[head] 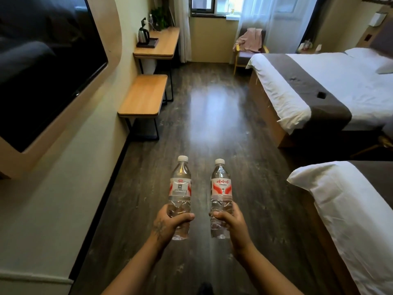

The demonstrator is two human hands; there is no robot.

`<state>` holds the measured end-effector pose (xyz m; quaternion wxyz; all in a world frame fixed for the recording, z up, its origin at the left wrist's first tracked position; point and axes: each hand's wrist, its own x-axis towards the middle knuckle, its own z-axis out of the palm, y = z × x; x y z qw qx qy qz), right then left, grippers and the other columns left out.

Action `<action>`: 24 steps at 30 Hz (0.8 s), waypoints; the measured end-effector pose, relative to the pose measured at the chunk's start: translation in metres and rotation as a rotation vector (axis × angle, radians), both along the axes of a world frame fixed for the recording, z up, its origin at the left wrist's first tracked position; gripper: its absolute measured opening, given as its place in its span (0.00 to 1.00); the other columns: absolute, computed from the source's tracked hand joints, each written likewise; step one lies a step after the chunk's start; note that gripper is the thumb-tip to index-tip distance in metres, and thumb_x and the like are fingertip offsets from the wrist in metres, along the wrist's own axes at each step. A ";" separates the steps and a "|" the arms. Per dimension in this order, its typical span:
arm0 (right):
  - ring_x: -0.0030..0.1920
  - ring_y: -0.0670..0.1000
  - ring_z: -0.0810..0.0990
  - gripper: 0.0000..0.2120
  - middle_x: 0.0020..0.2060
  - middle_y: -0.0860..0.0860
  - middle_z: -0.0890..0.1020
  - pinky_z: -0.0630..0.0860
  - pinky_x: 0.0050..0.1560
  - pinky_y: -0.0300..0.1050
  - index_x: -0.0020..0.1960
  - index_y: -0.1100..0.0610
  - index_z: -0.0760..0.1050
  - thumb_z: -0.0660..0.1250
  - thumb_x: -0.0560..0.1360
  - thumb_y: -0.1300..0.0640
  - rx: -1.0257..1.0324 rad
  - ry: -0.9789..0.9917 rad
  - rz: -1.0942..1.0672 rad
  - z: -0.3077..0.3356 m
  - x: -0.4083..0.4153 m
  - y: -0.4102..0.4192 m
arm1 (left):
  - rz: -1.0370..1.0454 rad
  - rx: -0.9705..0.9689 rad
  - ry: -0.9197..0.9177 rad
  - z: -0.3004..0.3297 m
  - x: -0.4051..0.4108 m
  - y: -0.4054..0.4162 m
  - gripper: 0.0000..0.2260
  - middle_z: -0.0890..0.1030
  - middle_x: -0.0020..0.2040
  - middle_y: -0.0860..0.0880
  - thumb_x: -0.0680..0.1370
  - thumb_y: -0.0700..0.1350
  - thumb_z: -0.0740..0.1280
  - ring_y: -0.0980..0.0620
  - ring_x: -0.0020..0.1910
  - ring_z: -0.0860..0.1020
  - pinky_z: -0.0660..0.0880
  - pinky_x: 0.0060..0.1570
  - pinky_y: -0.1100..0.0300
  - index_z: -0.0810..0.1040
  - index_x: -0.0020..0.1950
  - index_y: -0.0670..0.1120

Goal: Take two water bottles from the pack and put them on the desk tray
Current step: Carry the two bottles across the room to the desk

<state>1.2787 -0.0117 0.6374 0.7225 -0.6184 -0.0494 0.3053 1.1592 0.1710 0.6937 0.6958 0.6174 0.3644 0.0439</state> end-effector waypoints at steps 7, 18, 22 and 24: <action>0.56 0.61 0.89 0.31 0.58 0.58 0.88 0.87 0.52 0.55 0.69 0.54 0.75 0.79 0.67 0.54 -0.015 0.003 0.008 0.011 0.128 0.065 | 0.046 -0.002 -0.031 0.007 0.120 0.063 0.37 0.90 0.55 0.43 0.57 0.56 0.83 0.40 0.54 0.89 0.86 0.59 0.40 0.82 0.64 0.45; 0.53 0.59 0.90 0.29 0.55 0.58 0.89 0.87 0.45 0.46 0.67 0.56 0.77 0.78 0.67 0.55 -0.044 -0.006 -0.026 0.008 0.307 0.191 | -0.012 0.003 -0.074 -0.006 0.310 0.194 0.31 0.91 0.53 0.42 0.60 0.52 0.84 0.38 0.55 0.89 0.85 0.60 0.39 0.84 0.61 0.45; 0.54 0.59 0.90 0.33 0.56 0.58 0.89 0.87 0.48 0.49 0.68 0.55 0.76 0.79 0.65 0.51 -0.056 0.009 -0.055 0.011 0.376 0.253 | -0.046 -0.002 -0.062 0.001 0.384 0.259 0.31 0.92 0.50 0.50 0.58 0.56 0.83 0.46 0.50 0.90 0.87 0.45 0.57 0.84 0.59 0.50; 0.53 0.59 0.90 0.36 0.56 0.58 0.89 0.86 0.47 0.49 0.68 0.55 0.76 0.80 0.62 0.49 -0.054 0.010 -0.067 0.017 0.405 0.281 | -0.065 -0.012 -0.076 0.009 0.415 0.288 0.30 0.92 0.47 0.54 0.57 0.57 0.83 0.50 0.47 0.90 0.84 0.38 0.66 0.84 0.57 0.51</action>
